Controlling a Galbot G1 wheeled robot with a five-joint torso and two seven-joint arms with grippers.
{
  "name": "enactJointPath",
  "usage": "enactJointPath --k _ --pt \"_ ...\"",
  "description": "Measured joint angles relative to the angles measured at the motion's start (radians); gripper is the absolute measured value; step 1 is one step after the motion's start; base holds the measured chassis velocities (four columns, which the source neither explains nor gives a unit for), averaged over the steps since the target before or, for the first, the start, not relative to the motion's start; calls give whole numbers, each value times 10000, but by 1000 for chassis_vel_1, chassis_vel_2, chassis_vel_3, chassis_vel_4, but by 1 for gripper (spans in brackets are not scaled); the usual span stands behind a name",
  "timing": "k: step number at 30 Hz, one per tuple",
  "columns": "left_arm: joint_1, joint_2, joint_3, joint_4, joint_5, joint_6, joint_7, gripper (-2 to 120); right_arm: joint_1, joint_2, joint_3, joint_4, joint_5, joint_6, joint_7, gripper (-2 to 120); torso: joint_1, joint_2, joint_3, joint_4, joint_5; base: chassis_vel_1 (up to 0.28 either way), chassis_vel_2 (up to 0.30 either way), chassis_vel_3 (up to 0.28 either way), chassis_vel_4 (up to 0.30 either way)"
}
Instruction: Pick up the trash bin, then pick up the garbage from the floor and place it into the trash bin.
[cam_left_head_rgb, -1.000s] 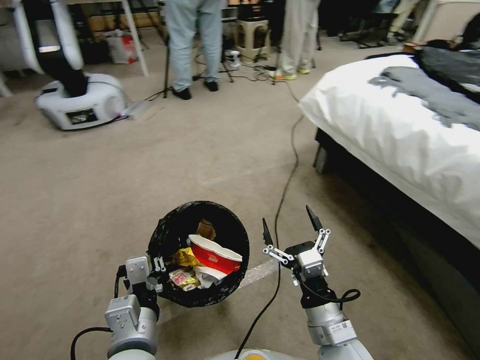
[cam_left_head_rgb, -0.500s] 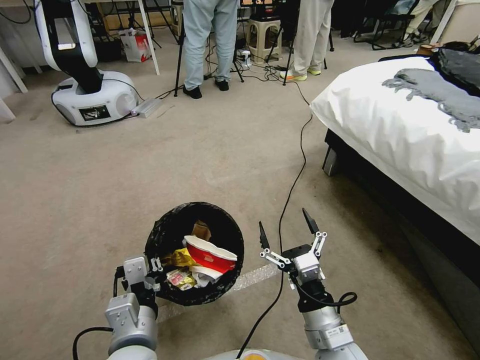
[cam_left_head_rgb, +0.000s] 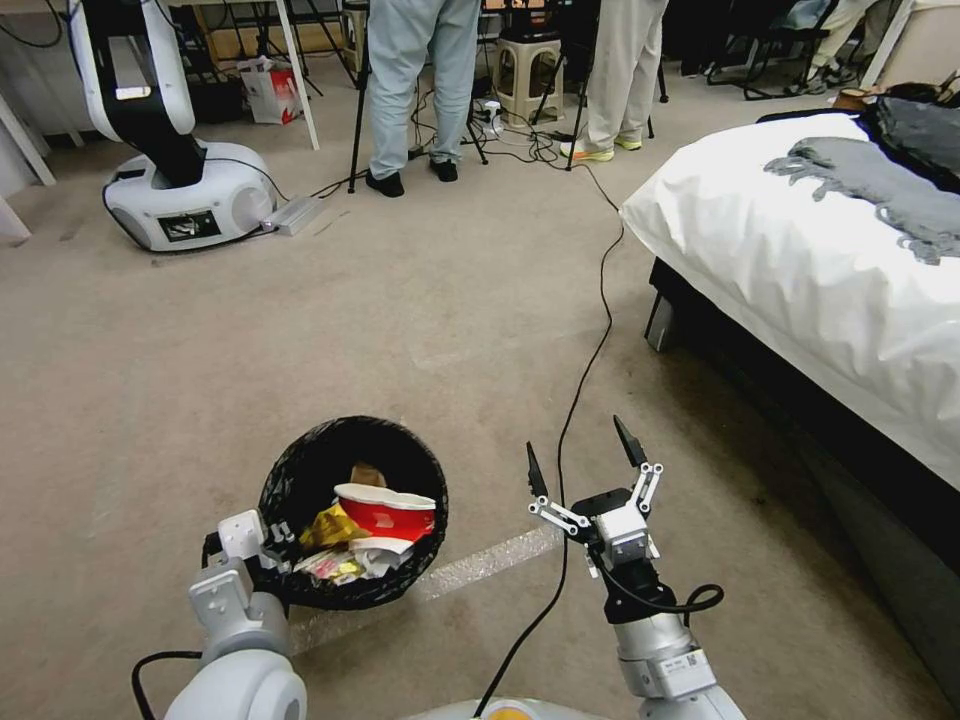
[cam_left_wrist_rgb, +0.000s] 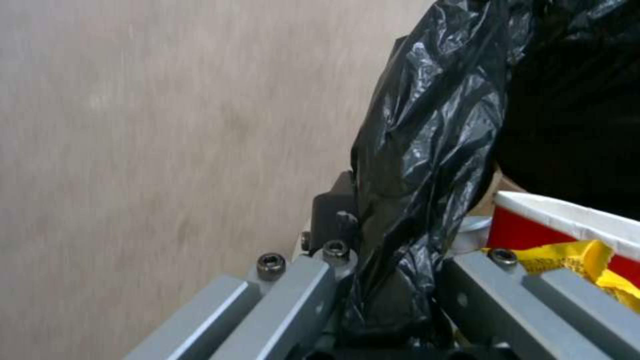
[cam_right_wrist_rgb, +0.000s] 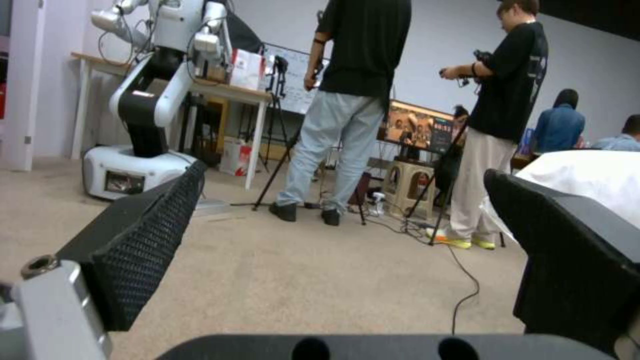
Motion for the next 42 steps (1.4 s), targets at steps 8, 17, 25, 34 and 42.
enactJointPath --k 8,17,25,34,42 --pt "-138 9 -423 520 -903 168 -193 0 -58 27 -37 -73 -76 81 -39 100 -1 2 -2 5 17 0 0 0 0" --pt "-304 10 -599 863 -1411 258 -289 0 -297 53 -74 -81 -269 294 -67 100 -1 2 -2 3 11 0 0 0 0" --pt "-368 -1 -532 784 -1532 116 -284 1 -396 61 -98 -93 -342 422 -136 100 -1 2 0 0 -7 0 0 0 0" --pt "-501 -23 -345 486 -1550 -17 -134 35 -381 42 -129 -144 -375 537 -262 100 1 0 1 -6 -8 0 0 0 0" --pt "-738 -97 -250 223 -1391 -33 -86 68 -383 46 -220 -293 -445 674 -361 100 1 0 2 -2 -1 0 0 0 0"
